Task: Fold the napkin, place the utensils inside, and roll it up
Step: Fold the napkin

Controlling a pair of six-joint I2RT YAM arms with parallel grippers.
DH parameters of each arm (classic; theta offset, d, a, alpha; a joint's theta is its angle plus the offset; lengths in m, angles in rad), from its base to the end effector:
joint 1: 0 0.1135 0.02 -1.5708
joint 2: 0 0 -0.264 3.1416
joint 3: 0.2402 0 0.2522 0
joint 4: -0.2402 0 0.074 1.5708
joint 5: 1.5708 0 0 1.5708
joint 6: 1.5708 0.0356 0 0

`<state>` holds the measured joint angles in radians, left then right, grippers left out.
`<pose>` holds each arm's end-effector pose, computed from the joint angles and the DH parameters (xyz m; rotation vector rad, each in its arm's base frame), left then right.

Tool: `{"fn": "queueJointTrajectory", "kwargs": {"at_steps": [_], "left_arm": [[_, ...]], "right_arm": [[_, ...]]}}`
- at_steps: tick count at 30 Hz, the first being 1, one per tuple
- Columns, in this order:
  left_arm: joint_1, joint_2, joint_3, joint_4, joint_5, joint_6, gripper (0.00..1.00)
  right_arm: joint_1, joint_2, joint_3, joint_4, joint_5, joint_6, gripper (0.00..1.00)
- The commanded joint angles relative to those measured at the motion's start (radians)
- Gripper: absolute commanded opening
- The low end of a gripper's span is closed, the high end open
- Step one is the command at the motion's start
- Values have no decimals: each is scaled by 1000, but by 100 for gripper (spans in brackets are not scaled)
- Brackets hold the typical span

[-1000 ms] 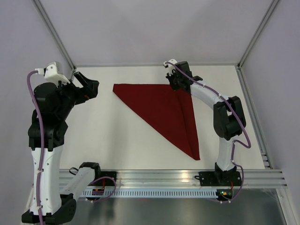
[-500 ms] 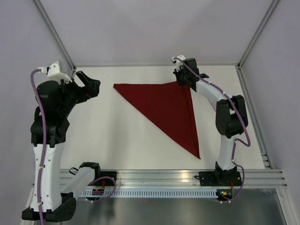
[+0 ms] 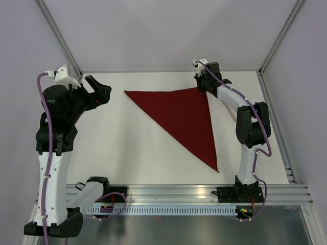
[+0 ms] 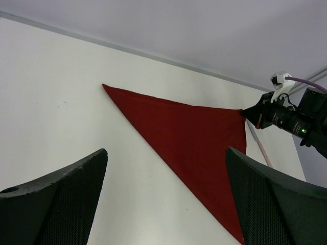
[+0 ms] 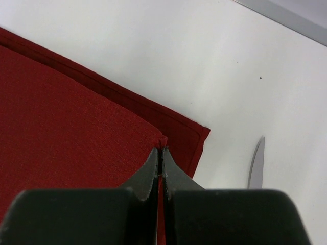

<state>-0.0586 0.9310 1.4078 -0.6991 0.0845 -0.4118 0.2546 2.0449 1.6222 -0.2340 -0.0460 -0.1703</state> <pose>0.1588 -0.0123 0.4669 -0.2578 1.7928 -0.4115 0.4596 0.1213 0.2357 -0.4945 2.1729 0.0974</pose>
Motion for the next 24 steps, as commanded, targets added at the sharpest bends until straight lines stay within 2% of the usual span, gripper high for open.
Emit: {"fn": "queueJointTrajectory", "kwargs": {"at_steps": [1, 24], "left_arm": [[3, 8, -4, 42, 29, -44, 100], [3, 28, -23, 61, 35, -53, 100]], "right_arm": [[-15, 8, 41, 33, -2, 14, 1], [-51, 95, 88, 28, 0, 2, 0]]}}
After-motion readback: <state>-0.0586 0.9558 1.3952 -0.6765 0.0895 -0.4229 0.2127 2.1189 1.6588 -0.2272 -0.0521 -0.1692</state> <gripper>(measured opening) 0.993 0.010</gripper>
